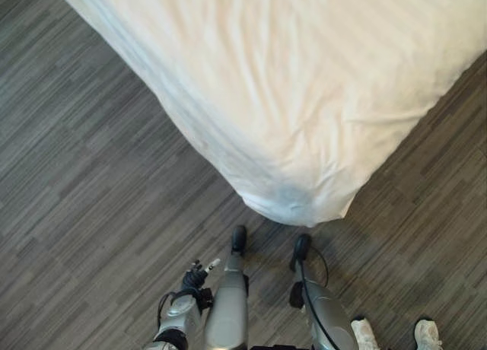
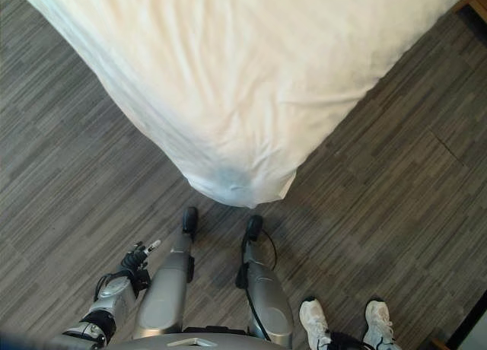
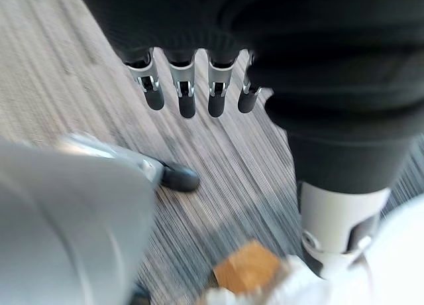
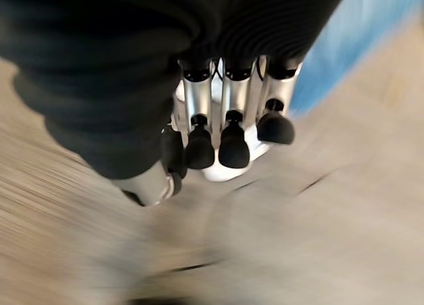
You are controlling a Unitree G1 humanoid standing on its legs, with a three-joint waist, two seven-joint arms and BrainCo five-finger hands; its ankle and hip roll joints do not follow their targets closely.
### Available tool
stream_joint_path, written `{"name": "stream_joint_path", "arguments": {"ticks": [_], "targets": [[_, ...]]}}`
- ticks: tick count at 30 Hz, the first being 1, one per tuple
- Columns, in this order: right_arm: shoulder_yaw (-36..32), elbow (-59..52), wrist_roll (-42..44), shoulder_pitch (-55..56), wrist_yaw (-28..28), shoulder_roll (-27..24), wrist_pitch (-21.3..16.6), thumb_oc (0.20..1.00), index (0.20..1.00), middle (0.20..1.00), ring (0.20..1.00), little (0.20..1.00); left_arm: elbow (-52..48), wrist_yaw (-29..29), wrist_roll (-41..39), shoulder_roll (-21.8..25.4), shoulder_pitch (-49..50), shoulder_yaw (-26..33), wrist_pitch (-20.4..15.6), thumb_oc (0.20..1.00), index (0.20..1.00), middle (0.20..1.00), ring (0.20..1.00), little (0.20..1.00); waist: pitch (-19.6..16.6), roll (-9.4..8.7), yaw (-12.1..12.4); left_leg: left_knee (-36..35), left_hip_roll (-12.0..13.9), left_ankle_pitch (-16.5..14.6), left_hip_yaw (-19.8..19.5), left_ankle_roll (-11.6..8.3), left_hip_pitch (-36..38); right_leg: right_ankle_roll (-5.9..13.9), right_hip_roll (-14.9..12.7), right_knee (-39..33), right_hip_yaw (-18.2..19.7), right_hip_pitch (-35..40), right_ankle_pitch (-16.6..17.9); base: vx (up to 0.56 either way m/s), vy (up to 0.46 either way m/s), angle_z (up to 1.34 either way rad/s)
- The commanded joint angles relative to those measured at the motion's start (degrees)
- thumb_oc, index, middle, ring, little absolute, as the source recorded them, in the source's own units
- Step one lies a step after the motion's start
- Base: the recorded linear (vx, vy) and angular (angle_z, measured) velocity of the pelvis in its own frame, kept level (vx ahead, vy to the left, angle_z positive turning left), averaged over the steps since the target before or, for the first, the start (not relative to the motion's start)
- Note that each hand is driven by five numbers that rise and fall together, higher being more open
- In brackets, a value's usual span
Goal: Making the bed.
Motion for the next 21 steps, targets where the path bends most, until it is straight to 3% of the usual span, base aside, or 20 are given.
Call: {"name": "stream_joint_path", "arguments": {"ticks": [1, 3, 6, 14, 17, 18, 19, 21], "targets": [[-3.48, -12.21, 6.74, -0.07, -6.68, -2.76, -9.92, 0.2, 0.2, 0.2, 0.2, 0.2, -4.01, 2.03, 1.56, 0.76, 1.83, 0.88, -3.3, 1.0, 1.0, 1.0, 1.0, 1.0, -4.0, 1.93, -0.34, -3.42, -0.34, 5.44, -1.45, -1.42, -0.02, 5.41, -2.48, 0.76, -0.72, 2.07, 2.0, 0.06, -0.001, -0.25], [-9.4, -27.69, 2.97, 3.33, -12.17, -2.69, -12.58, 0.2, 0.2, 0.2, 0.2, 0.2, -13.87, 2.71, 3.14, 2.73, 5.85, 1.95, -3.37, 1.0, 1.0, 1.0, 1.0, 1.0, -7.17, 2.59, -1.63, -3.42, -0.68, 4.48, -1.04, -0.91, 2.93, 5.39, -2.84, 0.76, -0.62, 5.18, 1.13, 0.14, 0.007, -0.08], [-12.75, -42.37, -4.02, 6.53, -14.04, -2.49, -13.45, 0.2, 0.2, 0.2, 0.2, 0.2, -21.1, 2.36, 3.3, 3.18, 10.37, 5.09, -3.23, 1.0, 1.0, 1.0, 1.0, 1.0, -11.14, 4.0, -2.56, -3.42, -0.97, 3.27, -0.72, -0.39, 7.56, 5.17, -3.47, 2.62, -0.56, 9.21, -1.18, 0.14, 0.039, 0.03], [-15.94, -59.3, -18.95, 13.57, -13.04, -0.69, -11.0, 0.2, 0.2, 0.2, 0.2, 0.2, -32.05, -0.6, 7.89, 2.24, 18.98, 9.31, -2.62, 1.0, 1.0, 1.0, 1.0, 1.0, -17.2, 5.71, -2.98, -3.4, -1.67, 1.7, -0.49, 0.58, 14.96, 5.17, -4.74, 4.77, -0.88, 16.06, -3.86, 0.1, 0.018, 0.01], [-11.67, -60.34, -15.33, 11.58, -10.58, 0.91, -11.6, 0.2, 0.2, 0.2, 0.2, 0.2, -36.09, -0.67, 8.1, 1.94, 19.52, 8.73, -2.62, 1.0, 1.0, 1.0, 1.0, 1.0, -19.1, 5.73, -2.52, -3.17, -1.85, 0.96, -0.13, 0.82, 16.54, 5.15, -4.94, 4.44, -0.8, 17.81, -4.25, 0.03, -0.004, -0.02], [-9.71, -60.28, -13.42, 10.73, -9.68, 1.87, -11.82, 0.451, 0.451, 0.451, 0.451, 0.451, -37.41, -0.57, 8.21, 2.02, 18.97, 7.98, -2.67, 1.0, 1.0, 1.0, 1.0, 1.0, -19.63, 5.8, -2.4, -3.11, -1.82, 0.81, 0.08, 0.89, 16.98, 5.11, -4.9, 4.38, -0.66, 18.13, -4.37, 0.0, 0.001, -0.04], [-7.58, -60.85, -12.75, 10.29, -8.88, 2.33, -11.66, 1.0, 1.0, 1.0, 1.0, 1.0, -38.46, -0.71, 8.47, 2.12, 18.64, 7.21, -2.49, 1.0, 1.0, 1.0, 1.0, 1.0, -19.97, 5.91, -2.24, -2.94, -1.8, 0.72, 0.22, 0.92, 17.18, 5.02, -4.92, 4.51, -0.45, 18.25, -4.41, 0.0, 0.0, 0.0], [-3.24, -61.15, -12.08, 9.57, -6.58, 3.06, -10.91, 1.0, 1.0, 1.0, 1.0, 1.0, -39.92, -0.81, 9.34, 2.66, 17.48, 6.08, -2.74, 1.0, 1.0, 1.0, 1.0, 1.0, -20.36, 5.92, -2.16, -2.87, -1.76, 0.58, 0.37, 0.98, 17.95, 4.97, -4.86, 4.87, -0.15, 18.67, -4.56, -0.02, 0.004, -0.04]]}}
